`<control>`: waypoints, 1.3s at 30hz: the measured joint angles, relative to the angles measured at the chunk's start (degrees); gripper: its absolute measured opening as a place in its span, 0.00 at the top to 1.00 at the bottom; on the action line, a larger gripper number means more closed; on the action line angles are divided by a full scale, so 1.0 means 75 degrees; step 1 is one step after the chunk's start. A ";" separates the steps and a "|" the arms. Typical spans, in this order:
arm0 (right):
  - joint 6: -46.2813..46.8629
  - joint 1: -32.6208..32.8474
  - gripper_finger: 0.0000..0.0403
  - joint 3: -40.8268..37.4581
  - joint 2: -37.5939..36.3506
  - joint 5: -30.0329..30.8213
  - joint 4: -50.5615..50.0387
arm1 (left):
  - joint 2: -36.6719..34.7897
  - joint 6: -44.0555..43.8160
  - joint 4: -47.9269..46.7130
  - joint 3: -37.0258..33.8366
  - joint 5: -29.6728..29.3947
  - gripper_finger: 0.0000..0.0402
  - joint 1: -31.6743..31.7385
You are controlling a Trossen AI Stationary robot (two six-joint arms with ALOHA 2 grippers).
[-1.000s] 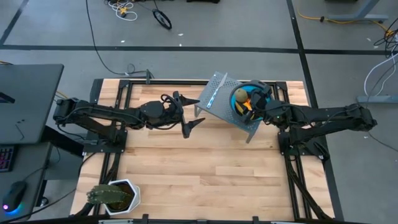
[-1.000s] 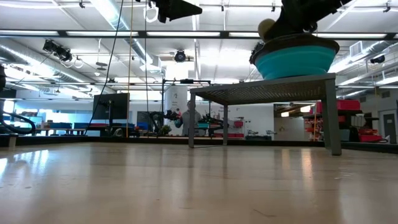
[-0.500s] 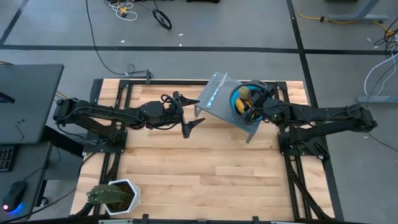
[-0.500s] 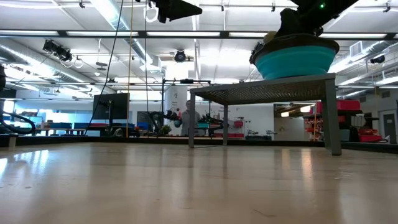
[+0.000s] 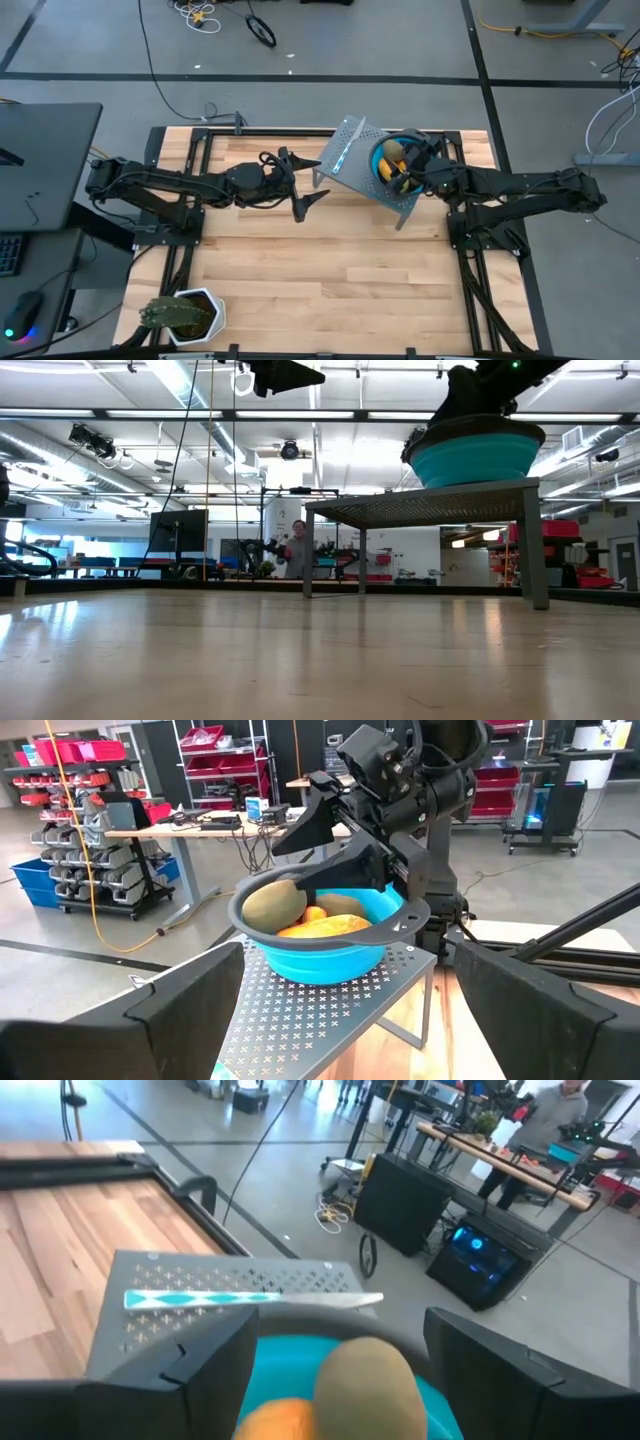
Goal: Pick & Place Fruit
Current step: Return to Home Position
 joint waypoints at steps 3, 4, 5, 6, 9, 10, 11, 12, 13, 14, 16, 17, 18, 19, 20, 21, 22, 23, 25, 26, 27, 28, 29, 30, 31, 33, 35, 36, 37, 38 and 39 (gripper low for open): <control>-0.0020 0.0022 0.27 0.0000 0.0000 -0.0060 0.0272 | 0.0000 0.0000 0.0000 0.0000 0.0000 0.08 0.0000; -0.0054 0.0026 0.27 0.0000 0.0000 -0.0205 0.0367 | 0.0000 0.0000 0.0000 0.0000 -0.0002 0.08 0.0000; -0.0101 0.0026 0.27 -0.0003 0.0000 -0.0443 0.0495 | 0.0000 0.0003 0.0001 0.0000 -0.0003 0.08 0.0000; -0.0182 0.0026 0.27 0.0000 0.0000 -0.0781 0.0681 | 0.0000 0.0011 0.0003 0.0000 -0.0003 0.08 0.0000; -0.0363 0.0026 0.27 -0.0024 0.0040 -0.2189 0.1641 | 0.0000 0.0032 0.0003 0.0000 -0.0003 0.08 0.0000; -0.0475 0.0026 0.27 -0.0074 0.0068 -0.2805 0.2007 | 0.0000 0.0031 0.0003 0.0000 -0.0003 0.08 0.0003; -0.0577 0.0026 0.27 -0.0145 0.0110 -0.3445 0.2287 | 0.0000 0.0029 0.0003 0.0000 -0.0003 0.08 0.0003; -0.0676 0.0026 0.27 -0.0211 0.0184 -0.4041 0.2513 | 0.0000 0.0029 0.0005 0.0000 -0.0003 0.08 0.0003; -0.0768 0.0029 0.27 -0.0265 0.0276 -0.4571 0.2681 | 0.0000 0.0029 0.0005 0.0000 -0.0003 0.08 0.0003; -0.0871 0.0032 0.27 -0.0304 0.0364 -0.4933 0.2785 | 0.0000 0.0029 0.0006 0.0000 -0.0003 0.08 0.0003; -0.0986 0.0034 0.27 -0.0329 0.0510 -0.5151 0.2878 | 0.0000 0.0029 0.0006 0.0000 -0.0003 0.08 0.0003; -0.1011 0.0027 0.27 -0.0329 0.0567 -0.5116 0.2909 | 0.0000 0.0029 0.0006 0.0000 -0.0003 0.08 0.0003; -0.1038 0.0026 0.27 -0.0329 0.0608 -0.5017 0.2915 | 0.0000 0.0027 0.0006 0.0000 -0.0003 0.08 0.0003; -0.1087 0.0026 0.27 -0.0332 0.0648 -0.4918 0.2967 | 0.0000 0.0026 -0.0002 0.0000 -0.0003 0.08 0.0003; -0.1154 0.0023 0.27 -0.0332 0.0676 -0.4896 0.3079 | 0.0000 0.0005 -0.0041 0.0000 -0.0003 0.08 0.0003; -0.1217 0.0025 0.27 -0.0332 0.0678 -0.4916 0.3138 | 0.0000 -0.0002 -0.0119 0.0000 -0.0002 0.08 0.0003; -0.1229 0.0026 0.27 -0.0332 0.0673 -0.4986 0.3216 | 0.0000 -0.0017 -0.0225 0.0000 0.0015 0.08 0.0003; -0.1228 0.0026 0.27 -0.0332 0.0673 -0.5109 0.3296 | 0.0001 -0.0022 -0.0324 0.0000 0.0037 0.08 0.0003; -0.1193 0.0029 0.27 -0.0332 0.0672 -0.5345 0.3367 | 0.0006 -0.0026 -0.0399 0.0000 0.0047 0.08 0.0003; -0.1134 0.0029 0.27 -0.0332 0.0673 -0.5402 0.3415 | 0.0006 -0.0030 -0.0394 0.0000 0.0051 0.08 0.0003; -0.1073 0.0029 0.27 -0.0332 0.0673 -0.5406 0.3493 | 0.0006 -0.0046 -0.0376 0.0000 0.0053 0.08 0.0003; -0.0935 0.0029 0.27 -0.0332 0.0701 -0.5416 0.3583 | 0.0006 -0.0064 -0.0371 0.0000 0.0053 0.08 0.0003; -0.0809 0.0029 0.27 -0.0332 0.0756 -0.5425 0.3701 | 0.0006 -0.0067 -0.0370 0.0000 0.0053 0.08 0.0003; -0.0672 0.0029 0.27 -0.0332 0.0821 -0.5433 0.3744 | 0.0006 -0.0069 -0.0375 0.0000 0.0054 0.08 0.0003; -0.0577 0.0027 0.28 -0.0335 0.0901 -0.5512 0.3809 | 0.0006 -0.0073 -0.0375 0.0000 0.0055 0.08 0.0003; -0.0478 0.0025 0.30 -0.0335 0.1073 -0.5776 0.4106 | 0.0006 -0.0069 -0.0376 0.0000 0.0114 0.08 0.0003; -0.0476 0.0026 0.33 -0.0335 0.1192 -0.5809 0.4242 | 0.0006 -0.0075 -0.0390 0.0000 0.0247 0.08 0.0003; -0.0483 0.0028 0.35 -0.0335 0.1228 -0.5811 0.4248 | 0.0006 -0.0087 -0.0402 0.0000 0.0251 0.08 0.0003; -0.0510 0.0029 0.37 -0.0335 0.1239 -0.5814 0.4248 | 0.0006 -0.0116 -0.0436 0.0000 0.0254 0.08 0.0000; -0.0521 0.0029 0.39 -0.0335 0.1238 -0.5807 0.4236 | 0.0006 -0.0153 -0.0482 0.0000 0.0254 0.08 0.0000; -0.0526 0.0029 0.41 -0.0335 0.1235 -0.5774 0.4241 | 0.0006 -0.0142 -0.0514 0.0000 0.0247 0.08 0.0000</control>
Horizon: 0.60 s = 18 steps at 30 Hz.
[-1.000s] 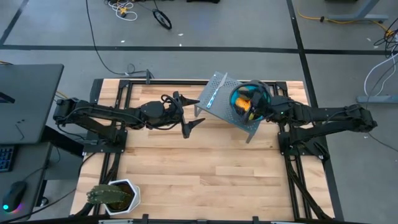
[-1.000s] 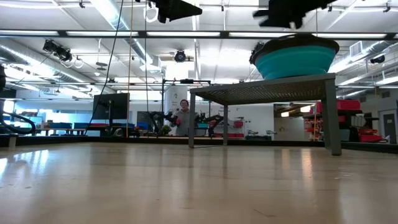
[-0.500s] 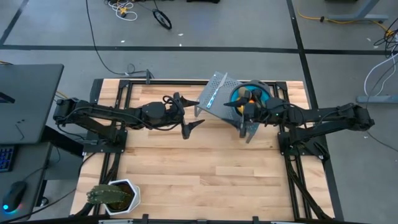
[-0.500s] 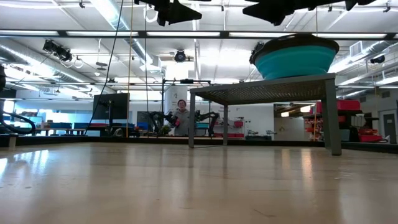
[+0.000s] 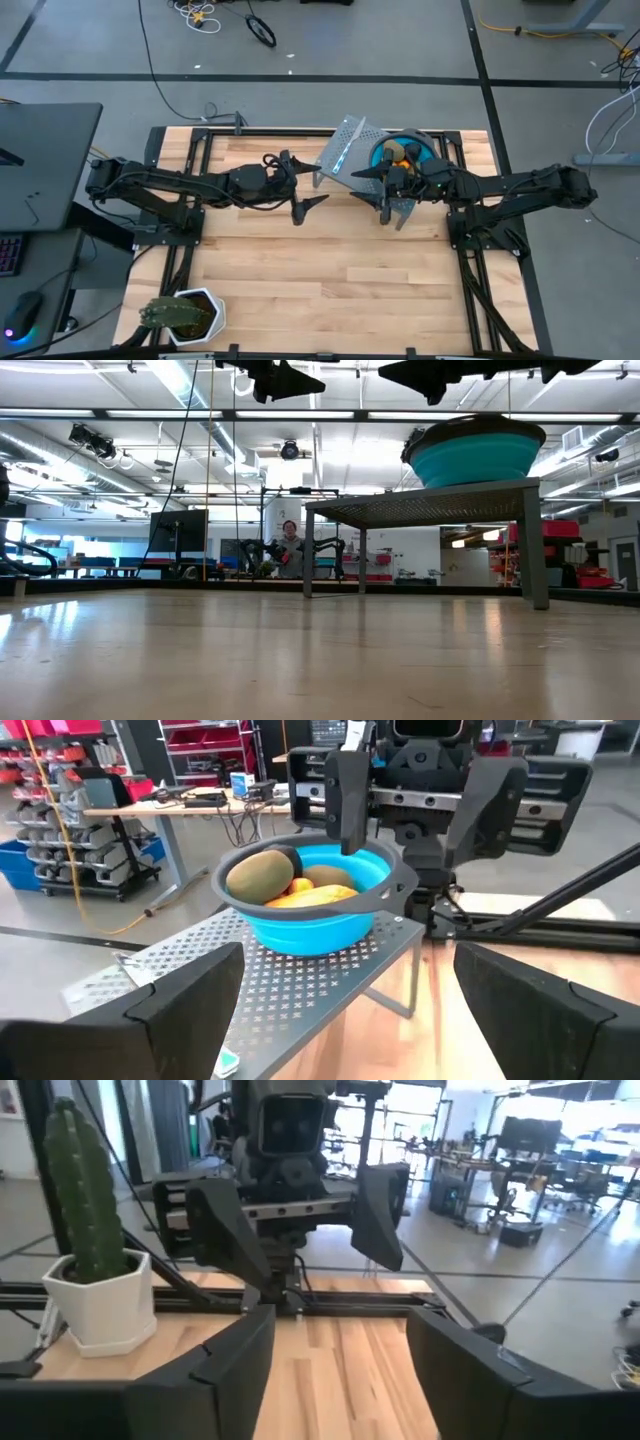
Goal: Pick & Place Fruit
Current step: Return to Home Position
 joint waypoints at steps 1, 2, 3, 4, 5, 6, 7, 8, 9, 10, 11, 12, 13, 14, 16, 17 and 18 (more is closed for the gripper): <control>-0.0005 0.0000 0.42 0.0000 -0.0009 0.0050 -0.0016 | 0.0000 0.0090 -0.0021 0.0000 -0.0040 0.08 0.0001; -0.0007 0.0000 0.44 0.0000 -0.0014 0.0053 -0.0025 | 0.0000 0.0152 -0.0025 0.0000 -0.0103 0.08 0.0003; 0.0014 0.0000 0.45 0.0000 -0.0014 0.0053 -0.0019 | 0.0000 0.0212 -0.0024 0.0000 -0.0141 0.08 0.0003; 0.0072 0.0000 0.46 0.0000 -0.0014 0.0053 -0.0022 | 0.0000 0.0303 -0.0018 0.0000 -0.0147 0.08 0.0002; 0.0129 -0.0002 0.47 0.0000 -0.0014 0.0031 -0.0031 | 0.0000 0.0322 -0.0004 0.0000 -0.0142 0.09 0.0000; 0.0149 -0.0010 0.48 0.0000 -0.0012 0.0022 -0.0034 | 0.0000 0.0325 0.0023 0.0000 -0.0140 0.10 0.0000; 0.0181 -0.0009 0.49 0.0000 -0.0009 0.0024 -0.0036 | 0.0000 0.0328 0.0063 0.0000 -0.0140 0.11 0.0000; 0.0186 -0.0009 0.49 0.0000 -0.0008 0.0024 -0.0040 | 0.0000 0.0330 0.0079 0.0000 -0.0140 0.12 0.0000; 0.0186 -0.0009 0.50 0.0000 -0.0008 0.0024 -0.0042 | 0.0000 0.0335 0.0096 0.0000 -0.0137 0.14 0.0000; 0.0186 -0.0009 0.50 0.0000 -0.0008 0.0024 -0.0046 | 0.0000 0.0343 0.0101 0.0000 -0.0137 0.16 0.0001; 0.0187 -0.0009 0.50 0.0000 -0.0008 0.0024 -0.0051 | 0.0009 0.0343 0.0118 0.0000 -0.0137 0.18 0.0003; 0.0186 -0.0009 0.50 0.0000 -0.0008 0.0024 -0.0085 | 0.0080 0.0340 0.0199 0.0008 -0.0140 0.21 0.0001; 0.0186 -0.0009 0.50 0.0000 -0.0007 0.0024 -0.0139 | 0.0123 0.0323 0.0222 0.0020 -0.0111 0.23 0.0002; 0.0185 -0.0009 0.50 0.0000 -0.0004 0.0024 -0.0193 | 0.0133 0.0311 0.0144 0.0013 -0.0050 0.26 0.0007; 0.0119 -0.0009 0.50 0.0000 -0.0002 0.0024 -0.0211 | 0.0266 0.0303 0.0318 0.0020 0.0008 0.30 0.0015; 0.0052 -0.0009 0.50 0.0000 0.0000 0.0026 -0.0169 | 0.0315 0.0305 0.0348 0.0026 -0.0008 0.32 0.0015; 0.0005 -0.0009 0.50 0.0000 0.0001 0.0060 -0.0094 | 0.0333 0.0317 0.0333 0.0003 -0.0064 0.34 0.0015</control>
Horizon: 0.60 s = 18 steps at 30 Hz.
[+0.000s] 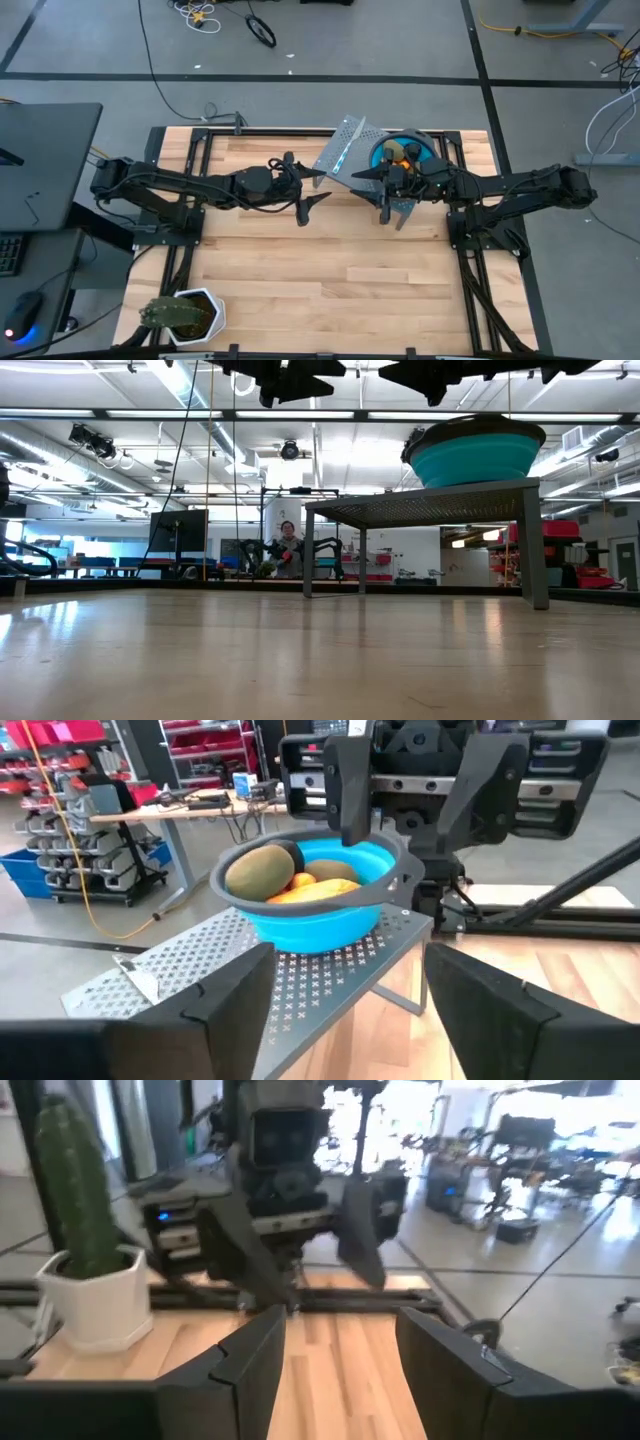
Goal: Pick & Place Fruit
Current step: Return to Home Position
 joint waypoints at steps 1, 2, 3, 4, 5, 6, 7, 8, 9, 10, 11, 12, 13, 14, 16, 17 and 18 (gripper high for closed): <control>-0.0017 0.0000 0.50 0.0000 0.0000 0.0117 0.0074 | 0.0043 0.0030 0.0157 -0.0012 -0.0016 0.35 0.0000; -0.0022 0.0000 0.50 0.0000 -0.0002 0.0273 0.0100 | 0.0108 0.0034 0.0420 0.0003 -0.0016 0.36 0.0003; -0.0022 0.0003 0.51 0.0000 -0.0006 0.0440 0.0082 | 0.0133 0.0021 0.0530 0.0020 -0.0010 0.37 0.0003; -0.0022 0.0002 0.51 0.0000 -0.0006 0.0604 0.0061 | 0.0136 -0.0005 0.0509 0.0015 -0.0011 0.37 0.0003; -0.0022 0.0000 0.51 0.0000 -0.0006 0.0754 0.0060 | 0.0157 -0.0005 0.0504 0.0008 -0.0011 0.38 0.0002; -0.0021 0.0000 0.51 0.0000 -0.0009 0.0838 0.0060 | 0.0196 0.0000 0.0520 0.0008 -0.0011 0.39 -0.0001; -0.0006 0.0000 0.51 0.0000 -0.0009 0.0893 0.0062 | 0.0247 0.0013 0.0532 0.0008 -0.0011 0.40 -0.0017; 0.0046 0.0000 0.52 0.0000 -0.0006 0.0920 0.0065 | 0.0261 0.0020 0.0492 0.0006 -0.0016 0.41 -0.0028; 0.0102 0.0000 0.53 0.0000 -0.0004 0.0916 0.0065 | 0.0267 0.0022 0.0478 -0.0002 -0.0034 0.43 -0.0031; 0.0127 0.0000 0.55 0.0000 -0.0003 0.0914 0.0061 | 0.0262 0.0020 0.0517 -0.0003 -0.0070 0.46 -0.0032; 0.0133 0.0000 0.57 0.0000 -0.0003 0.0905 0.0053 | 0.0256 0.0007 0.0550 -0.0003 -0.0080 0.49 -0.0031; 0.0138 0.0000 0.59 0.0000 -0.0003 0.0891 0.0027 | 0.0252 0.0002 0.0551 -0.0003 -0.0087 0.52 -0.0029; 0.0152 0.0000 0.62 0.0000 -0.0003 0.0851 -0.0023 | 0.0252 0.0003 0.0540 -0.0003 -0.0096 0.56 -0.0029; 0.0150 0.0000 0.64 0.0000 -0.0003 0.0761 -0.0076 | 0.0252 0.0003 0.0517 -0.0003 -0.0099 0.60 -0.0029; 0.0137 0.0000 0.70 0.0000 0.0000 0.0693 -0.0151 | 0.0252 0.0069 0.0539 -0.0003 -0.0102 0.68 -0.0029; 0.0133 0.0000 0.72 0.0000 0.0000 0.0665 -0.0181 | 0.0252 0.0141 0.0540 -0.0003 -0.0102 0.72 -0.0029; 0.0125 0.0000 0.75 0.0000 0.0000 0.0532 -0.0234 | 0.0252 0.0189 0.0528 -0.0003 -0.0100 0.76 -0.0029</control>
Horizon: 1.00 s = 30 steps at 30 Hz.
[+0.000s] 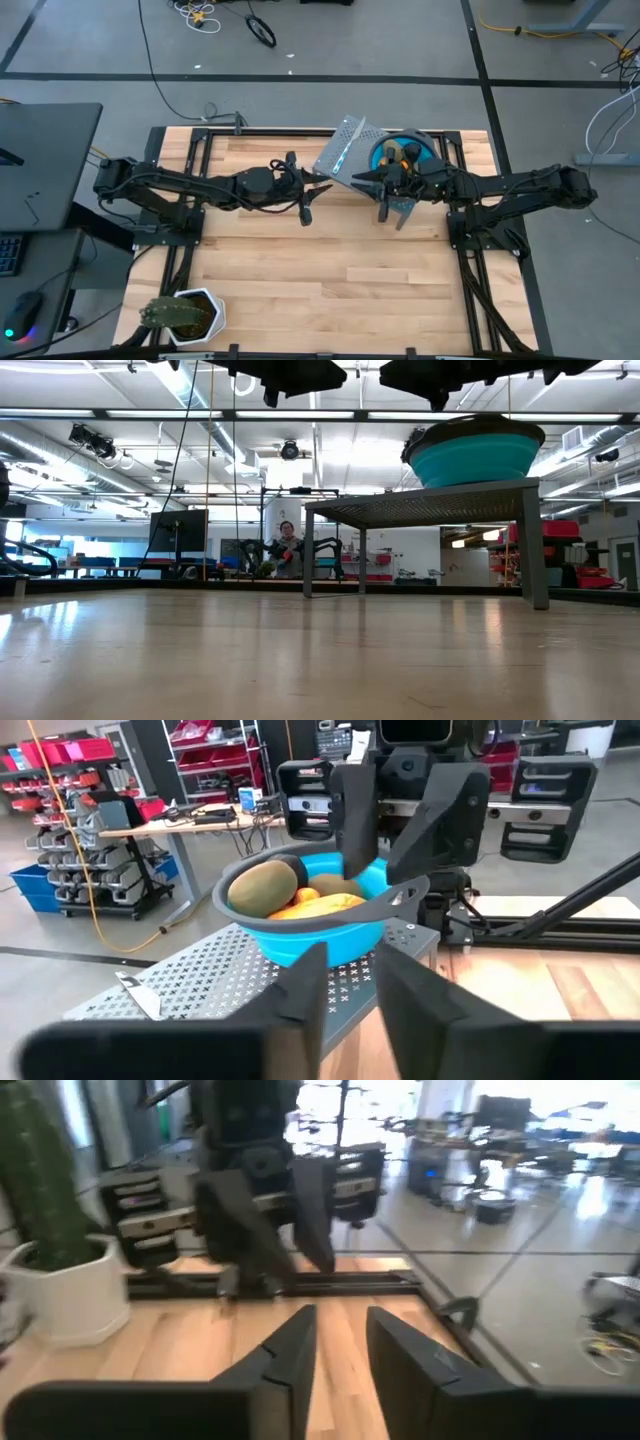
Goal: Pick & Place Fruit
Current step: Return to Home Position
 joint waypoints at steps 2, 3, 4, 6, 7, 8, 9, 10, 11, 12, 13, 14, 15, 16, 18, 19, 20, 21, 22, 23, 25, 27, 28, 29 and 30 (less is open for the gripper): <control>-0.0038 -0.0003 0.79 0.0000 0.0000 -0.0423 -0.0110 | 0.0000 0.0012 -0.0013 0.0000 0.0002 0.84 0.0000; -0.0081 -0.0002 0.81 0.0000 0.0000 -0.0665 -0.0126 | 0.0000 0.0012 -0.0011 0.0000 0.0005 0.88 0.0000; -0.0135 0.0000 0.82 0.0000 0.0000 -0.0938 -0.0123 | 0.0000 0.0012 -0.0015 0.0000 0.0013 0.92 0.0000; -0.0165 0.0000 0.84 0.0000 0.0000 -0.1366 -0.0099 | 0.0000 0.0012 -0.0039 0.0000 0.0080 0.98 0.0000; -0.0162 0.0007 0.85 0.0000 0.0000 -0.1452 -0.0064 | 0.0000 0.0012 -0.0040 0.0000 0.0140 0.98 0.0000; -0.0151 0.0007 0.85 0.0000 0.0000 -0.1448 -0.0029 | 0.0000 0.0012 -0.0040 0.0000 0.0165 0.98 0.0000; -0.0147 0.0004 0.86 0.0000 0.0000 -0.1415 -0.0026 | 0.0000 0.0012 -0.0041 0.0000 0.0169 0.97 0.0000; -0.0147 0.0000 0.86 0.0000 0.0000 -0.1367 -0.0056 | 0.0000 0.0012 -0.0044 0.0000 0.0172 0.97 0.0000; -0.0145 0.0000 0.87 0.0000 0.0000 -0.1363 -0.0114 | 0.0000 0.0012 -0.0052 0.0000 0.0174 0.97 0.0000; -0.0134 -0.0004 0.87 0.0000 0.0004 -0.1355 -0.0164 | 0.0000 0.0012 -0.0054 0.0000 0.0174 0.97 0.0000; -0.0124 -0.0006 0.88 0.0000 0.0009 -0.1319 -0.0197 | 0.0000 0.0012 -0.0054 0.0000 0.0174 0.98 0.0000; -0.0124 -0.0003 0.89 0.0000 0.0012 -0.1262 -0.0232 | 0.0000 0.0015 -0.0054 0.0000 0.0174 0.99 0.0000; -0.0127 -0.0003 0.90 0.0000 0.0012 -0.1165 -0.0240 | 0.0000 0.0022 -0.0057 0.0000 0.0174 0.99 0.0000; -0.0124 0.0000 0.91 0.0000 0.0012 -0.1102 -0.0240 | 0.0000 0.0044 -0.0069 0.0000 0.0174 0.98 0.0000; -0.0128 -0.0003 0.94 0.0000 0.0012 -0.0982 -0.0239 | 0.0000 0.0050 -0.0137 0.0000 0.0174 0.98 0.0000; -0.0160 -0.0003 0.96 0.0000 0.0012 -0.0964 -0.0243 | 0.0000 0.0053 -0.0157 0.0000 0.0174 0.98 0.0000; -0.0183 -0.0003 0.97 0.0000 0.0012 -0.0962 -0.0241 | 0.0000 0.0054 -0.0163 0.0000 0.0176 0.98 0.0000; -0.0193 -0.0003 0.98 0.0000 0.0012 -0.0962 -0.0240 | 0.0000 0.0064 -0.0162 0.0000 0.0176 0.99 0.0000; -0.0205 -0.0003 0.99 0.0000 0.0012 -0.0962 -0.0242 | 0.0000 0.0067 -0.0157 0.0000 0.0176 0.99 0.0000; -0.0209 -0.0003 0.99 0.0000 0.0012 -0.0962 -0.0250 | 0.0000 0.0067 -0.0159 0.0000 0.0174 0.99 0.0000; -0.0267 -0.0003 0.99 0.0000 0.0012 -0.0962 -0.0299 | 0.0000 0.0070 -0.0159 0.0000 0.0174 0.98 0.0000; -0.0471 -0.0003 0.99 0.0000 0.0012 -0.1056 -0.0390 | 0.0000 0.0070 -0.0163 0.0000 0.0188 0.98 0.0000; -0.0557 -0.0003 0.99 0.0000 0.0014 -0.1134 -0.0376 | 0.0000 0.0070 -0.0168 0.0000 0.0241 0.98 0.0000; -0.0590 0.0002 0.99 0.0000 0.0015 -0.1170 -0.0339 | 0.0000 0.0070 -0.0168 0.0000 0.0328 0.98 0.0000; -0.0606 0.0007 0.99 0.0000 0.0015 -0.1168 -0.0289 | 0.0000 0.0070 -0.0168 0.0000 0.0438 0.98 0.0003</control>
